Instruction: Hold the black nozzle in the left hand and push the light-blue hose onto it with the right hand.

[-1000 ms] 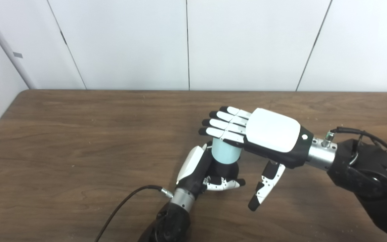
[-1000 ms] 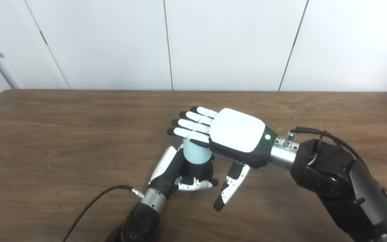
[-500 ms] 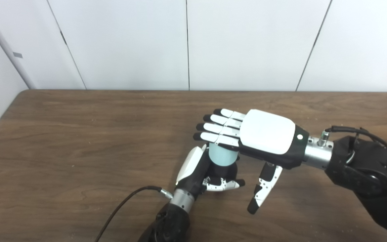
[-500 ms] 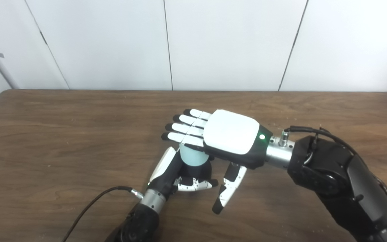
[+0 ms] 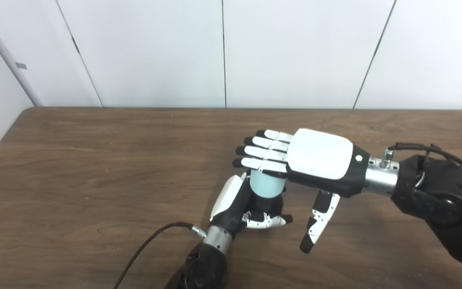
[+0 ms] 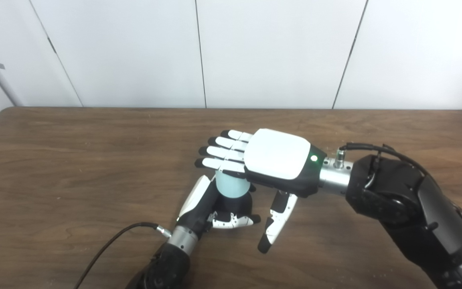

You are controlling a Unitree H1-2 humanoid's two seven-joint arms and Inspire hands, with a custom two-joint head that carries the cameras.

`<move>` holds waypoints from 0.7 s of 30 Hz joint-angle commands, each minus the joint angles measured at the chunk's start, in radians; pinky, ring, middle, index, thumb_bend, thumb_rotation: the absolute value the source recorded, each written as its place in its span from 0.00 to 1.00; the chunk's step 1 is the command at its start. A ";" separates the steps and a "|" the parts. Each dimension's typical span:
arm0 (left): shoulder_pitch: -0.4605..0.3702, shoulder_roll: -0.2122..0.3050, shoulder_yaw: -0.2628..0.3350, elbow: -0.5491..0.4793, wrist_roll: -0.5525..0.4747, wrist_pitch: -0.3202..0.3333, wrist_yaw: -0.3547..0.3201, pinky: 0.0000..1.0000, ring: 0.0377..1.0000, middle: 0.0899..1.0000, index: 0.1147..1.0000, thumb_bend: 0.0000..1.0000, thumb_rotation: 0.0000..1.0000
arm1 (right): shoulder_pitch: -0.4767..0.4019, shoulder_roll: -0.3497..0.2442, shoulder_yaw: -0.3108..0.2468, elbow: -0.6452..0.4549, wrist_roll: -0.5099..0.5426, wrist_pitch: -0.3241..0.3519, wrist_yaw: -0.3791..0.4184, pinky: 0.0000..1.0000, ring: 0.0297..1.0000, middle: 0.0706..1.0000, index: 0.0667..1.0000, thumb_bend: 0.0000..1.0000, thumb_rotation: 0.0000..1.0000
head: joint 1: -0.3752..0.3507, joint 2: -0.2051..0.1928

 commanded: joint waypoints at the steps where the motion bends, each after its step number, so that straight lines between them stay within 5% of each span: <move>1: 0.031 0.008 -0.005 0.019 0.008 0.012 -0.014 1.00 0.85 0.78 0.42 0.51 0.07 | -0.009 -0.025 0.023 -0.006 0.007 0.016 0.068 1.00 1.00 1.00 0.95 0.91 0.72 | 0.002 0.001; 21: 0.037 0.007 -0.003 0.014 -0.003 0.007 -0.016 1.00 0.86 0.79 0.42 0.51 0.07 | -0.010 -0.043 0.045 -0.045 0.040 0.128 0.143 1.00 1.00 1.00 0.95 0.92 0.71 | 0.002 0.005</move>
